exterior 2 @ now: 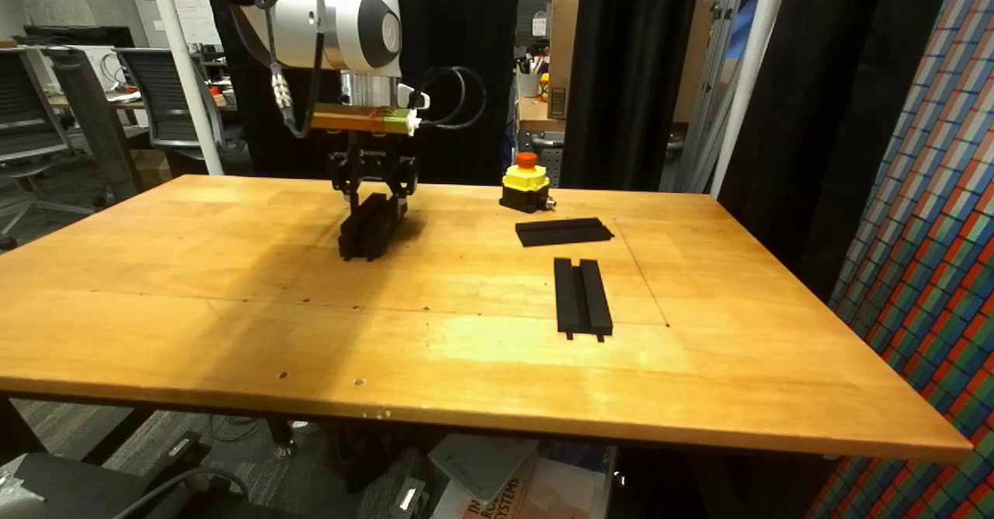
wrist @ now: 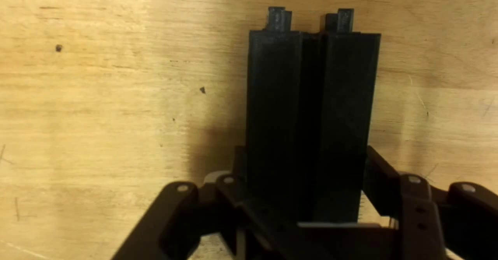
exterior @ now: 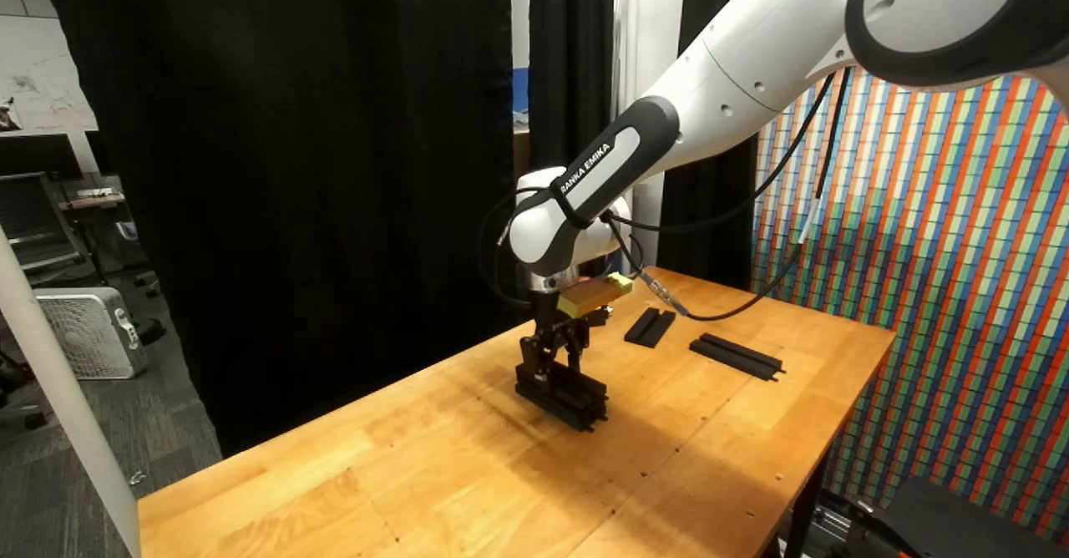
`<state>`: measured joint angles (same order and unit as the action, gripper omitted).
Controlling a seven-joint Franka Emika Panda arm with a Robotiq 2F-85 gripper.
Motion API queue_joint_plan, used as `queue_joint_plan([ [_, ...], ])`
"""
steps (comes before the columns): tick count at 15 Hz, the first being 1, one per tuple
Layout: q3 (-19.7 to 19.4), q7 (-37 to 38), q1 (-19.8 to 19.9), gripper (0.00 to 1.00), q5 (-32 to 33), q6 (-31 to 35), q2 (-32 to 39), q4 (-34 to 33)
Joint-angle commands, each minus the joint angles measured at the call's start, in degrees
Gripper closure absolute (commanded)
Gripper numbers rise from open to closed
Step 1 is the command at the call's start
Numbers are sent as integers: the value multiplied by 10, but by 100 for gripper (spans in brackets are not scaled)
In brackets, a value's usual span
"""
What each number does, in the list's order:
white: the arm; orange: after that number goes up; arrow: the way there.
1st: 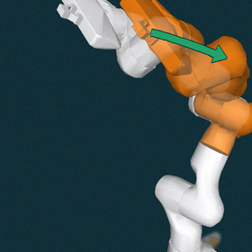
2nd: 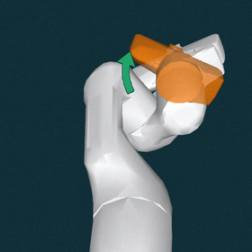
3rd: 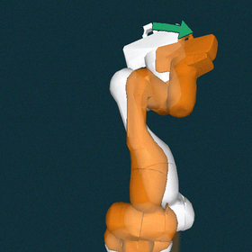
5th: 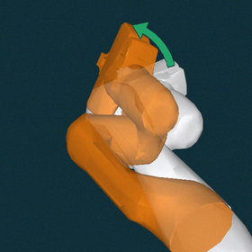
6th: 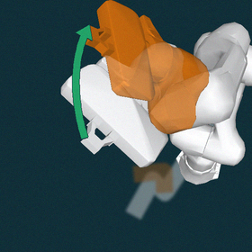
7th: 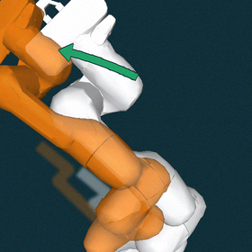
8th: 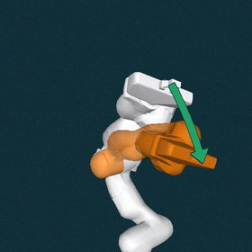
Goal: Arrange the black objects together
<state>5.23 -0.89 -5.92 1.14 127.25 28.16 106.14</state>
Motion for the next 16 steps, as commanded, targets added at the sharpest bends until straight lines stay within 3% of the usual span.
queue_joint_plan([
  [1, 6, -7, 5, 54, -19, -12, 3, -14],
  [16, 8, -1, 4, 54, -28, 0, -6, 7],
])
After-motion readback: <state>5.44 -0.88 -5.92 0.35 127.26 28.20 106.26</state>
